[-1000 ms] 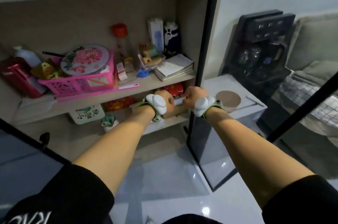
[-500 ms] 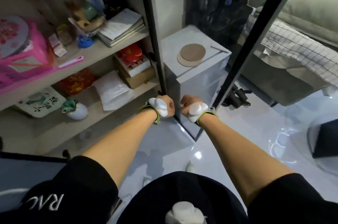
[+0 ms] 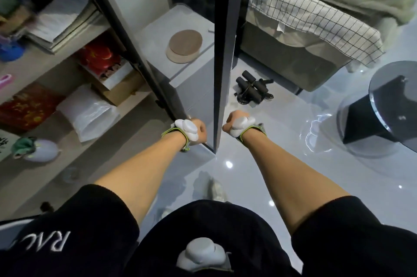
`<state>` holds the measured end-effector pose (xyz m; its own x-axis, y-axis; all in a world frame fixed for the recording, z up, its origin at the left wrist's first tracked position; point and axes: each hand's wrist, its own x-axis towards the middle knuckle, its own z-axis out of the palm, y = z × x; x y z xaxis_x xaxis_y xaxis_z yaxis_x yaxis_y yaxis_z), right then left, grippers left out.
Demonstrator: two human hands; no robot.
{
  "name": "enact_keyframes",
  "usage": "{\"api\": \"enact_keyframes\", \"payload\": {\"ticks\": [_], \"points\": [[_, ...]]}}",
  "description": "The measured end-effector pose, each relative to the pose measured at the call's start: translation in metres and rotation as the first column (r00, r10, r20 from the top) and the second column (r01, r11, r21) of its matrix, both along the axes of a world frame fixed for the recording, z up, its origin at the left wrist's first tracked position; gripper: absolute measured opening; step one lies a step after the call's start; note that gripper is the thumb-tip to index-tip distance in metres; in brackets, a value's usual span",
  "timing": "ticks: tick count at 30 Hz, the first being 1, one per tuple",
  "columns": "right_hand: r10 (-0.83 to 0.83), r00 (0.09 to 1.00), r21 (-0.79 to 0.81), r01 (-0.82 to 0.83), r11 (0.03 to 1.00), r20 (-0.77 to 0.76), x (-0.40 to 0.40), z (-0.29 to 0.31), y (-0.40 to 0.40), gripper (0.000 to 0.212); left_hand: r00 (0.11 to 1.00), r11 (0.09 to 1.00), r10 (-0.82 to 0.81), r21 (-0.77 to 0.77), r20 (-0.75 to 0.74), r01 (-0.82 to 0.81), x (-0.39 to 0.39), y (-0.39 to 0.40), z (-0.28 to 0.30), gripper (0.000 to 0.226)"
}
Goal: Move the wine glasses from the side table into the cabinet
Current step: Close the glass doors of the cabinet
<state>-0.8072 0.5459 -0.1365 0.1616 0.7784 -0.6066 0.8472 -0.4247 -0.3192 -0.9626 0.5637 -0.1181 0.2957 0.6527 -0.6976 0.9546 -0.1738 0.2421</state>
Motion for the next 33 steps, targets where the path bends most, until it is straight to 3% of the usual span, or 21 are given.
{"api": "enact_keyframes", "payload": {"ticks": [5,11,17,21,27,33], "points": [[0.037,0.995,0.076,-0.030,0.997,-0.090,0.014,0.011,0.025,0.055,0.998,0.998,0.061,0.014,-0.009,-0.061,0.002,-0.001,-0.008,0.010],[0.067,0.981,0.151,-0.040,0.988,-0.180,0.006,0.005,0.029,0.043,0.990,0.990,0.143,0.016,0.009,-0.143,-0.003,-0.003,-0.010,0.019],[0.208,0.972,0.140,-0.193,0.971,-0.105,-0.009,0.008,0.030,0.038,0.951,0.950,0.310,-0.028,0.010,-0.310,-0.032,-0.011,-0.044,0.032],[0.260,0.965,0.171,-0.249,0.953,-0.043,-0.019,0.005,0.021,0.036,0.974,0.975,0.224,-0.009,-0.030,-0.224,-0.041,-0.028,-0.016,0.011],[0.430,0.900,0.139,-0.436,0.889,0.071,-0.054,0.012,0.008,0.030,0.983,0.985,0.158,0.089,-0.098,-0.149,-0.080,-0.033,-0.010,0.034],[0.558,0.830,0.104,-0.557,0.824,0.026,-0.099,0.025,-0.006,0.042,0.978,0.981,0.188,0.074,-0.088,-0.182,-0.136,-0.049,-0.012,0.031]]}}
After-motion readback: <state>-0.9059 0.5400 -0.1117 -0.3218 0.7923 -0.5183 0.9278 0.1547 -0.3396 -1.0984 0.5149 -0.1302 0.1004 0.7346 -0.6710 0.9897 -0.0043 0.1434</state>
